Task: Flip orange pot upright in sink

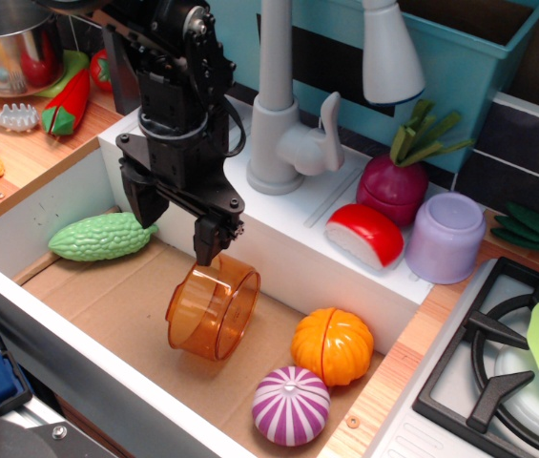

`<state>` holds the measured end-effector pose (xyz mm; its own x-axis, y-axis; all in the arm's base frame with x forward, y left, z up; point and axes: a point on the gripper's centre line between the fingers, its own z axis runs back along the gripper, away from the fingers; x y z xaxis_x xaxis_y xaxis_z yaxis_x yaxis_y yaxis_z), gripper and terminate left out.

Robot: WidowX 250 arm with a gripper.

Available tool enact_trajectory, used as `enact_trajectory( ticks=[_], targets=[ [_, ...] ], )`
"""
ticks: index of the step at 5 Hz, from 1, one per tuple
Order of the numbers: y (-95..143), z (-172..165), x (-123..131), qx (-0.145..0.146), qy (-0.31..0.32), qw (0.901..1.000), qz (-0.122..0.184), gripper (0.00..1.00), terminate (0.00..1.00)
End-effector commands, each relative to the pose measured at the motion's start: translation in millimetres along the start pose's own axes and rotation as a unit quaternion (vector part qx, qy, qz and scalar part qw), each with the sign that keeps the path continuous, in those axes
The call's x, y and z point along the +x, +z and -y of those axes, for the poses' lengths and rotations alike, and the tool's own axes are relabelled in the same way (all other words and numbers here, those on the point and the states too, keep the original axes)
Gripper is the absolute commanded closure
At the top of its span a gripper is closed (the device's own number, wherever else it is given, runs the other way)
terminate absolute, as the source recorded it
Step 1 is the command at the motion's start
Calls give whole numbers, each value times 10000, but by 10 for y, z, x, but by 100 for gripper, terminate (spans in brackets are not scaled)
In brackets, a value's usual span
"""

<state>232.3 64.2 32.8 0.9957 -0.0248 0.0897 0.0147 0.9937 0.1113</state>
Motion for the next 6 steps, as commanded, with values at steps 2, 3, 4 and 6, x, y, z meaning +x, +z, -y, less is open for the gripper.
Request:
enact_trajectory(
  ticks=[2, 3, 4, 6],
  targets=[
    [-77, -58, -43, -665, 223, 9972, 268, 0, 0],
    [-114, -101, -65, -1019, 408, 9931, 401, 0, 0],
    [-142, -95, -30, -1422, 550, 9870, 512, 0, 0],
    [-161, -25, 49, -1803, 709, 9789, 646, 0, 0]
  ],
)
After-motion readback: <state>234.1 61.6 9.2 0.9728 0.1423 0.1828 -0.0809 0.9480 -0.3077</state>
